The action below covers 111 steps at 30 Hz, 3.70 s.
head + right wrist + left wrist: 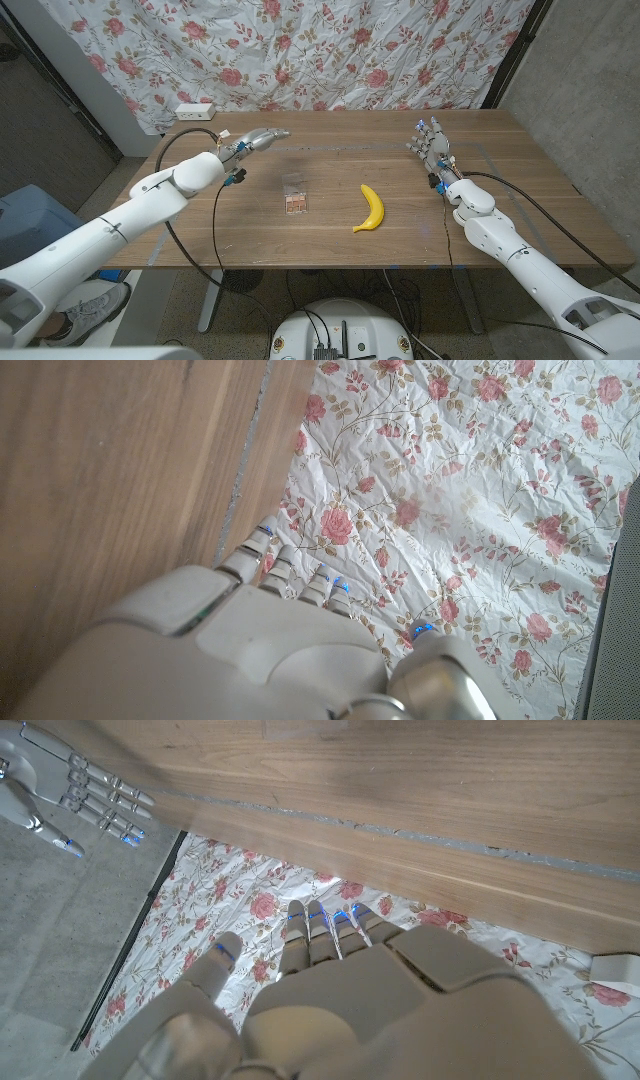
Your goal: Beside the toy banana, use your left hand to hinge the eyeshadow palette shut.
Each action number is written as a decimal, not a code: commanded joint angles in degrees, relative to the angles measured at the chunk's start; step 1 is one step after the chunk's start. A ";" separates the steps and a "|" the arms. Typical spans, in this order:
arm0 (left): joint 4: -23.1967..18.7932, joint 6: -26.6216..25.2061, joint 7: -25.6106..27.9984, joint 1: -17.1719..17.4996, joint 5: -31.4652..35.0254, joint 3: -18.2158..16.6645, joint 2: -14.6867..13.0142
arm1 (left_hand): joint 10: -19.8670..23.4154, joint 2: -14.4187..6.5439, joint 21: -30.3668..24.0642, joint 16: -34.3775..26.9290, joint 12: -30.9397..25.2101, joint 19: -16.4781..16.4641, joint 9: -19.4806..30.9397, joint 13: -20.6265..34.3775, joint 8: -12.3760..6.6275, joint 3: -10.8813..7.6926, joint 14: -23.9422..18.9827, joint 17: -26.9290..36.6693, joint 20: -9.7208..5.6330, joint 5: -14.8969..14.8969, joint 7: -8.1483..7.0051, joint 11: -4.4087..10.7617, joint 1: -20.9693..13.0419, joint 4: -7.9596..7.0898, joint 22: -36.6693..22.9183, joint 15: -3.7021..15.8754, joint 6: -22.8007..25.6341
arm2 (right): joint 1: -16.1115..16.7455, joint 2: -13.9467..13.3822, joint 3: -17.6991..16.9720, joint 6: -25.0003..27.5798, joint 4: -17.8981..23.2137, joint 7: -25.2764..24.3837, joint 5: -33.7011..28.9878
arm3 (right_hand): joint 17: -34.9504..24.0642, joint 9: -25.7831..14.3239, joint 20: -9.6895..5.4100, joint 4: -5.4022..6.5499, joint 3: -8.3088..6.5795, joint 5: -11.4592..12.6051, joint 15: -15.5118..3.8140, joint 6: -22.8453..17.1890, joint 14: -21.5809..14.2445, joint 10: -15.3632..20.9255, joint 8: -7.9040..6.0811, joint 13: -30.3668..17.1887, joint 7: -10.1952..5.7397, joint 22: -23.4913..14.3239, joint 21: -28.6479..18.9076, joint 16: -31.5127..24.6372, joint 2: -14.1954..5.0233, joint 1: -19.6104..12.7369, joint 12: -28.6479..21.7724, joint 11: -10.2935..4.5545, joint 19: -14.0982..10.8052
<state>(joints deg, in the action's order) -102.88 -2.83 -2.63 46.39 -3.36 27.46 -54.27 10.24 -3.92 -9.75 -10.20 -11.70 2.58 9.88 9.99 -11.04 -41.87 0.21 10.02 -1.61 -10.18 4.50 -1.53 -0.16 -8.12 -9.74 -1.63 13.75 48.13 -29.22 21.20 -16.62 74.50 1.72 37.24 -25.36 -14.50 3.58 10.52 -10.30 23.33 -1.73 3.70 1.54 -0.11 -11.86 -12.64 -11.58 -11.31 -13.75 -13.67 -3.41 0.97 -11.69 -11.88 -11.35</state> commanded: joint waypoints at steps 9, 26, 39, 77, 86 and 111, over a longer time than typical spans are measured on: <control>-7.93 -9.78 -6.37 -2.04 8.63 1.88 -4.57 | 2.79 -2.07 -0.76 -0.13 -0.78 1.05 0.15 0.22 -0.83 1.14 0.07 -0.06 1.80 -0.11 -0.52 -0.15 0.56 -0.19 -0.19 -0.61 3.76 | 0.01 0.00 0.00 0.01 0.01 -0.02 0.00 | -0.16 -0.09 -0.11 0.47 0.06 0.22 -7.88 -0.09 0.21 0.08 -0.30 -0.27 -0.36 -0.13 -0.24 -0.23 -6.29 0.06 -0.27 -0.48 -0.37; -11.27 -20.62 -14.76 -6.77 9.50 5.00 -3.91 | 3.54 -2.16 -1.03 -0.35 -0.37 1.53 0.23 0.28 0.39 3.11 -0.26 0.23 6.36 -0.05 0.26 -3.56 1.29 -1.95 -0.23 -3.37 2.80 | 0.00 0.01 0.00 -0.01 -0.02 0.00 0.00 | -0.16 -0.10 -0.08 0.47 0.06 0.22 -7.95 -0.12 0.29 0.08 -0.31 -0.28 -0.40 -0.13 -0.24 -0.20 -6.29 0.07 -0.27 -0.49 -0.37; -11.36 -25.10 -19.63 -12.09 10.39 8.67 -2.55 | 5.09 -3.36 -1.67 -0.84 -0.40 0.40 0.31 0.29 0.23 5.74 -1.45 0.43 11.64 -0.12 2.81 -7.38 1.63 -3.02 -0.31 -5.98 3.74 | 0.02 0.01 0.01 -0.02 -0.01 -0.02 -0.01 | -0.16 -0.10 -0.09 0.47 0.05 0.22 -7.97 -0.11 0.27 0.14 -0.31 -0.28 -0.39 -0.13 -0.23 -0.20 -6.29 0.06 -0.29 -0.50 -0.35; -6.68 -28.91 -33.99 -24.05 22.10 20.30 3.84 | 16.09 -5.40 -1.01 -1.13 -1.51 5.37 0.16 0.04 -0.42 12.20 -4.94 0.34 13.76 -0.52 7.19 -9.49 1.64 -3.27 -0.49 -7.68 14.42 | 0.00 0.01 0.00 -0.02 -0.03 0.01 0.01 | -0.17 -0.10 -0.07 0.47 0.07 0.22 -8.02 -0.12 0.22 0.09 -0.31 -0.28 -0.39 -0.13 -0.23 -0.23 -6.28 0.07 -0.27 -0.48 -0.36; -4.97 -28.95 -36.03 -24.94 22.43 21.35 4.40 | 19.16 -5.70 -1.51 -1.28 -1.41 4.83 0.18 0.04 -0.38 13.96 -7.19 0.27 13.72 -0.64 7.27 -10.07 1.60 -3.26 -0.50 -7.97 17.07 | -0.01 0.01 0.00 -0.02 -0.04 0.01 0.00 | -0.17 -0.10 -0.05 0.47 0.07 0.22 -7.96 -0.10 0.25 0.09 -0.30 -0.28 -0.41 -0.13 -0.23 -0.21 -6.28 0.07 -0.27 -0.49 -0.34; -2.55 -28.50 -35.35 -25.18 22.86 22.12 5.69 | 27.74 -6.19 -2.46 -2.04 -2.05 0.43 0.34 0.23 -0.25 16.57 -14.29 0.21 13.64 -0.87 7.43 -8.19 1.45 -3.16 -0.43 -6.01 21.29 | -0.01 0.01 0.01 -0.02 -0.03 -0.01 -0.01 | -0.17 -0.10 -0.05 0.47 0.07 0.22 -7.99 -0.08 0.25 0.15 -0.29 -0.28 -0.42 -0.13 -0.23 -0.21 -6.28 0.07 -0.29 -0.49 -0.37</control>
<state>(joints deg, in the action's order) -106.04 -31.39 -38.59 21.06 19.22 49.23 -48.85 36.69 -3.70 -11.88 -11.75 -13.36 3.85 10.01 10.02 -11.21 -25.69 -12.72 10.13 11.97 -10.63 9.85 -9.94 0.96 -11.20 -10.00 -7.74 34.23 48.11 -29.22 21.20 -16.65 74.47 1.73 37.23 -25.36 -14.49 3.58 10.52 -10.30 23.33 -1.74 3.70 1.53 -0.11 -11.86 -12.63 -11.58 -11.30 -13.75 -13.67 -3.41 0.97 -11.69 -11.88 -11.35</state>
